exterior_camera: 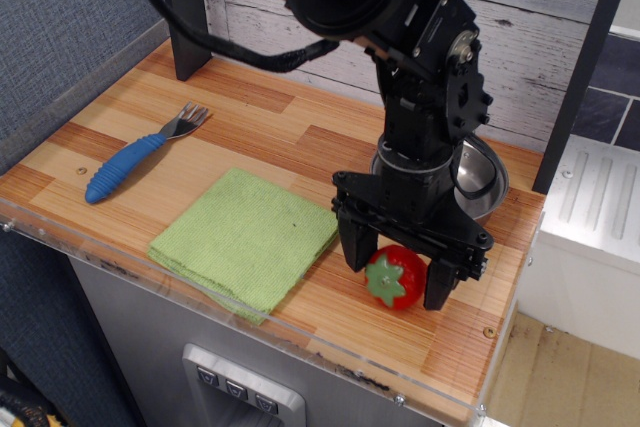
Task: Put strawberry on middle of green cloth.
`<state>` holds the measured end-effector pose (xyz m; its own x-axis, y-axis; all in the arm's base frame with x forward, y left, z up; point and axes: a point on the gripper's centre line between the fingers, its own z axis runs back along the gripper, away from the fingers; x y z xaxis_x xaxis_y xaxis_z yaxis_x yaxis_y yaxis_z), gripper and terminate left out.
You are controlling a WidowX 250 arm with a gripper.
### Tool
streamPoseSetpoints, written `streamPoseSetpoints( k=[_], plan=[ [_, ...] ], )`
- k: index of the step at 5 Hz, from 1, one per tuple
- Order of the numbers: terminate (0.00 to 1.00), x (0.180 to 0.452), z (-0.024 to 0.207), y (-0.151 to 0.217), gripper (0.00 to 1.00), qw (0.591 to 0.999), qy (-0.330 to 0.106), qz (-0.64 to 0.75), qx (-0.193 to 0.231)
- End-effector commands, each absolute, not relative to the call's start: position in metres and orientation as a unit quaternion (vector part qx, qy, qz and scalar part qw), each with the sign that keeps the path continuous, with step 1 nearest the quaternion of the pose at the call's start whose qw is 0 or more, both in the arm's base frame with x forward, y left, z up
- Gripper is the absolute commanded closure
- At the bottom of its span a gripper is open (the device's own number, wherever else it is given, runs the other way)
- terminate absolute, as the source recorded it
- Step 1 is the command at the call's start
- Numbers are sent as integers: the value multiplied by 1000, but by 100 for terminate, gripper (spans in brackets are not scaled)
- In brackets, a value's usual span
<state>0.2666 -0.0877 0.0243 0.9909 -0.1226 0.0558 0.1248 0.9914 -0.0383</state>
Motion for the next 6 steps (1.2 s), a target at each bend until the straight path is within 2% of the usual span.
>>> streamPoseSetpoints(
  k=[1, 3, 4, 5, 6],
  plan=[
    [0, 272, 42, -81, 100, 997, -44, -64, -27],
    [0, 271, 103, -40, 100, 993, -81, -68, -48],
    [0, 267, 104, -10, 100, 995, -66, -58, -50],
    [0, 262, 89, 11, 100, 997, -39, -52, -47],
    [0, 256, 81, 23, 100, 998, -21, -48, -26]
  ],
)
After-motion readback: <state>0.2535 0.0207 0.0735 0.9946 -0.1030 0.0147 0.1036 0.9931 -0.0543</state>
